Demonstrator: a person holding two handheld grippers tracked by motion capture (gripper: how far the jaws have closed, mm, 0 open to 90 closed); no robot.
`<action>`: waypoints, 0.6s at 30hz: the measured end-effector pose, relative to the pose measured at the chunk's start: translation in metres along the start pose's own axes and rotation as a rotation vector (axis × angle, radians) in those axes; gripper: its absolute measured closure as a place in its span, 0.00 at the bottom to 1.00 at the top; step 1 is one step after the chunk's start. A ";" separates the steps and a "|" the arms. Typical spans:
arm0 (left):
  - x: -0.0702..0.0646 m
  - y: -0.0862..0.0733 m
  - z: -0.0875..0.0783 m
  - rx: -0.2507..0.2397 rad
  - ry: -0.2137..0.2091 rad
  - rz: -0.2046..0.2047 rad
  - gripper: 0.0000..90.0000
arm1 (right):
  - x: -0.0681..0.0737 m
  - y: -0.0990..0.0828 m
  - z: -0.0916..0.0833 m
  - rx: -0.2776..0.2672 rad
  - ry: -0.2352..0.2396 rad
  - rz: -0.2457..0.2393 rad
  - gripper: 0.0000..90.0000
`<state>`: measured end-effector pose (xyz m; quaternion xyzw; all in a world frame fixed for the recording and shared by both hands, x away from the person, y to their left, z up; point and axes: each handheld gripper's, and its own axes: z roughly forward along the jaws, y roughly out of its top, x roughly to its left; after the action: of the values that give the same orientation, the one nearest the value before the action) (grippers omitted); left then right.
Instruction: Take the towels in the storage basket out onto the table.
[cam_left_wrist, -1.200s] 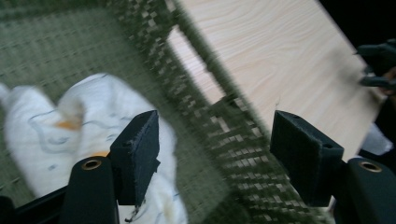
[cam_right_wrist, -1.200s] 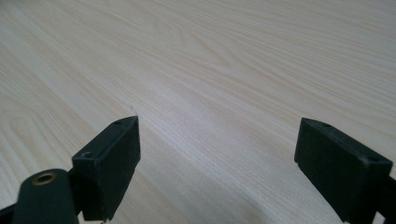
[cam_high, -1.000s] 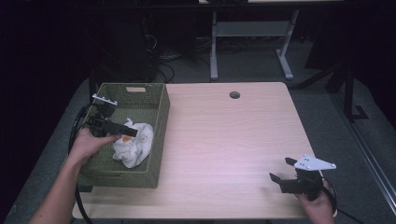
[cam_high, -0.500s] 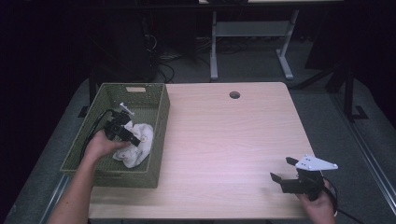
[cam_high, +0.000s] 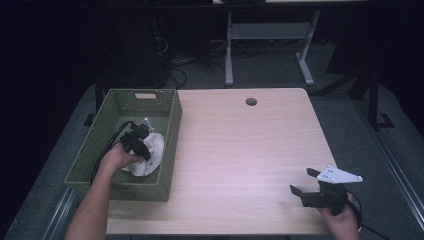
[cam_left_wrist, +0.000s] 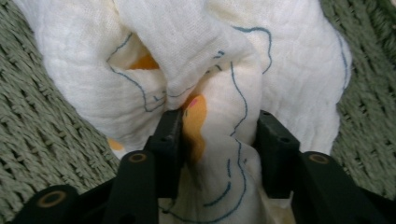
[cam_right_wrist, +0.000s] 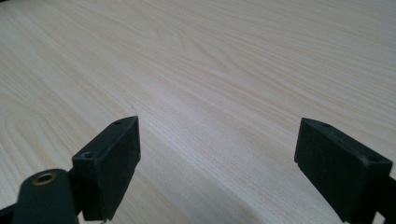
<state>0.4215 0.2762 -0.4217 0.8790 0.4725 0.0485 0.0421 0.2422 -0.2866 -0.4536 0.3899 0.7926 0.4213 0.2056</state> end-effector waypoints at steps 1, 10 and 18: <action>0.000 0.000 0.000 -0.004 -0.003 -0.009 0.67 | 0.000 0.000 0.000 0.000 0.000 -0.002 0.16; 0.010 -0.001 -0.002 -0.010 -0.024 -0.054 0.81 | 0.000 0.000 0.000 0.002 0.002 0.001 0.16; 0.022 -0.008 -0.015 -0.068 -0.084 -0.125 0.84 | 0.000 -0.001 0.001 0.004 -0.001 -0.004 0.16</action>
<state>0.4245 0.2994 -0.4067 0.8471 0.5224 0.0247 0.0946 0.2428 -0.2867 -0.4546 0.3890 0.7942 0.4189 0.2061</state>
